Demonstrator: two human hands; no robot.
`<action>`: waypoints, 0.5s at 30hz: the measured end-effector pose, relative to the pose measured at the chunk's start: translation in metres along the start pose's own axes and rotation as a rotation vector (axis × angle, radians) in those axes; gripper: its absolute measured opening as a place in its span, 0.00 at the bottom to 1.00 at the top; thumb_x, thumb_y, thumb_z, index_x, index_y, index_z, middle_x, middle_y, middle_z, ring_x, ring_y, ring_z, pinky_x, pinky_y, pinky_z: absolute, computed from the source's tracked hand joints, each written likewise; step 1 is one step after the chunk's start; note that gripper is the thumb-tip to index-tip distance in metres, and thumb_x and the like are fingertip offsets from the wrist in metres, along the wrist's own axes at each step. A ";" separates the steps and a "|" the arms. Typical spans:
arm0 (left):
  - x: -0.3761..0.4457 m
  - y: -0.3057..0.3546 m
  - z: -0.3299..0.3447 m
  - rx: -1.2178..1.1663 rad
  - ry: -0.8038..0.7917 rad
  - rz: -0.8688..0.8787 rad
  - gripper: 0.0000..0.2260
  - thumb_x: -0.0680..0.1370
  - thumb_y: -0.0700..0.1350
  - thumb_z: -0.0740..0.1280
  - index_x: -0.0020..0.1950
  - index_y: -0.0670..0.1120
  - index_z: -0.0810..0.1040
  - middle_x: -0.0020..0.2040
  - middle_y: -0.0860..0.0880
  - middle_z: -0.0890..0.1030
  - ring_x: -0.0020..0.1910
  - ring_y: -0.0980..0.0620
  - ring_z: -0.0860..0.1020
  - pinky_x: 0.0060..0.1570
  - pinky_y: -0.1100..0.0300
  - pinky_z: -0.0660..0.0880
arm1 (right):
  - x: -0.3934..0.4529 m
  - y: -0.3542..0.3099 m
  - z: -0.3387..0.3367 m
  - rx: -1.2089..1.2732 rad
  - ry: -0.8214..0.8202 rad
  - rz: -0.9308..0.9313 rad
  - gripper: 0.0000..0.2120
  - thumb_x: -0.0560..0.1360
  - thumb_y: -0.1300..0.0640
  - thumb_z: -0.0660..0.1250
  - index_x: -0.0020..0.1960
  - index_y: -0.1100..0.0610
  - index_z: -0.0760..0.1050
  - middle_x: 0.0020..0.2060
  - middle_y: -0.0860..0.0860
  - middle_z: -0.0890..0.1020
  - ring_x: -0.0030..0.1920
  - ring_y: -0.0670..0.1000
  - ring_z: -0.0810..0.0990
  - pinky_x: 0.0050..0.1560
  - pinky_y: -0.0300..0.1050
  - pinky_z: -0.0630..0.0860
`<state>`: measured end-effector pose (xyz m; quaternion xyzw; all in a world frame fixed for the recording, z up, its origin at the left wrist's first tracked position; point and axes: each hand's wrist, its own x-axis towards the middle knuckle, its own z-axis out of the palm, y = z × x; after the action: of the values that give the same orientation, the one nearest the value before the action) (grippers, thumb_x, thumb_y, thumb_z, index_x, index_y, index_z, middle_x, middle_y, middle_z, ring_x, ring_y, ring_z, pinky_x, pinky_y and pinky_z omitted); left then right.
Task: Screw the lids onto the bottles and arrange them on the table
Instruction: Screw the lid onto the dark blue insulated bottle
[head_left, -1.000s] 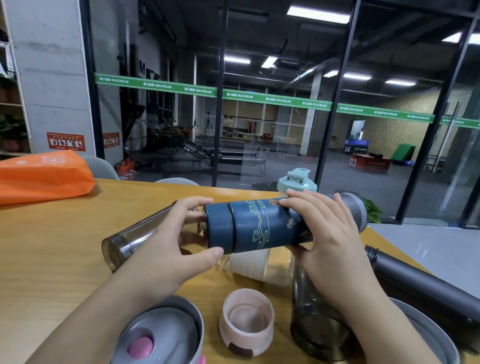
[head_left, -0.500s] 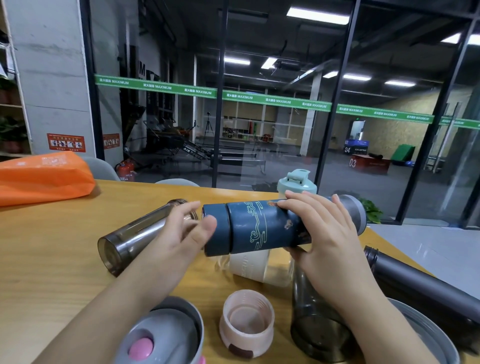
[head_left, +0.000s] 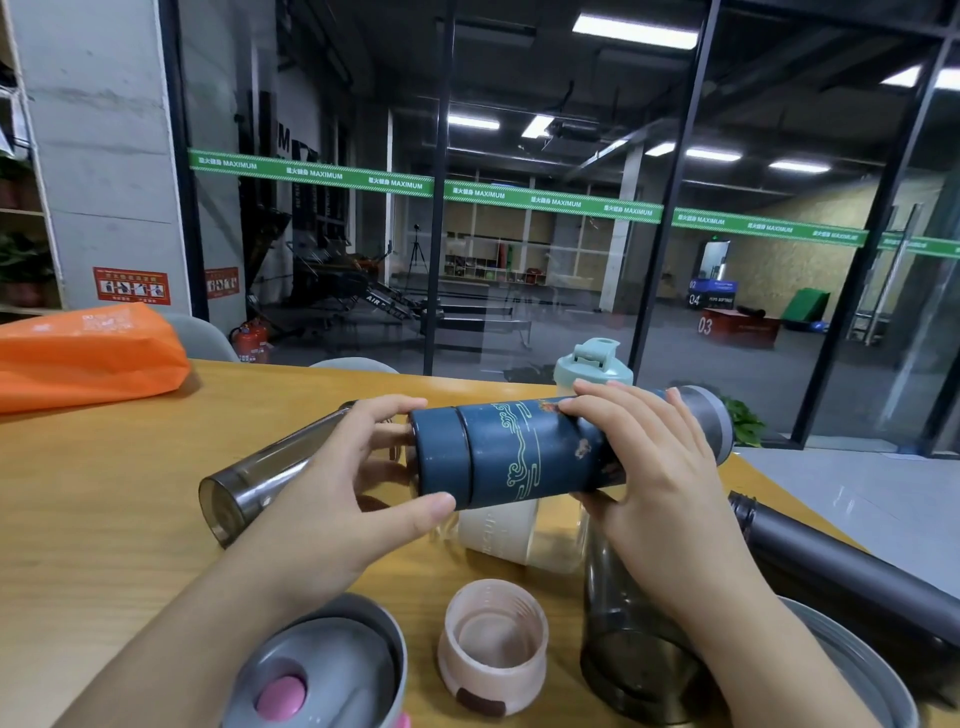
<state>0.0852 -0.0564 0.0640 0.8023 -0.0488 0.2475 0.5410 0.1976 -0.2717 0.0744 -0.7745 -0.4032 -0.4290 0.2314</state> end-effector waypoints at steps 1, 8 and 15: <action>0.000 0.001 0.000 0.014 -0.005 0.019 0.30 0.58 0.58 0.74 0.58 0.70 0.70 0.57 0.61 0.79 0.58 0.57 0.78 0.60 0.50 0.75 | 0.000 0.000 0.000 -0.004 0.000 0.002 0.41 0.54 0.66 0.81 0.61 0.47 0.69 0.61 0.48 0.78 0.63 0.50 0.71 0.69 0.56 0.58; 0.000 -0.001 0.001 0.072 -0.017 0.067 0.33 0.58 0.57 0.75 0.60 0.71 0.67 0.63 0.61 0.76 0.63 0.58 0.75 0.63 0.47 0.72 | 0.000 0.000 -0.001 -0.007 -0.011 0.013 0.41 0.54 0.66 0.81 0.61 0.46 0.69 0.61 0.47 0.78 0.64 0.49 0.71 0.71 0.54 0.56; 0.001 -0.002 0.004 0.059 -0.016 -0.168 0.38 0.49 0.84 0.57 0.58 0.77 0.60 0.56 0.70 0.76 0.61 0.64 0.73 0.64 0.58 0.68 | 0.000 -0.002 0.000 -0.003 -0.027 -0.008 0.41 0.54 0.65 0.81 0.62 0.46 0.69 0.62 0.47 0.78 0.64 0.49 0.71 0.70 0.55 0.57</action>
<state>0.0879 -0.0591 0.0611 0.8210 0.0215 0.1961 0.5357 0.1964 -0.2708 0.0741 -0.7788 -0.4088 -0.4202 0.2229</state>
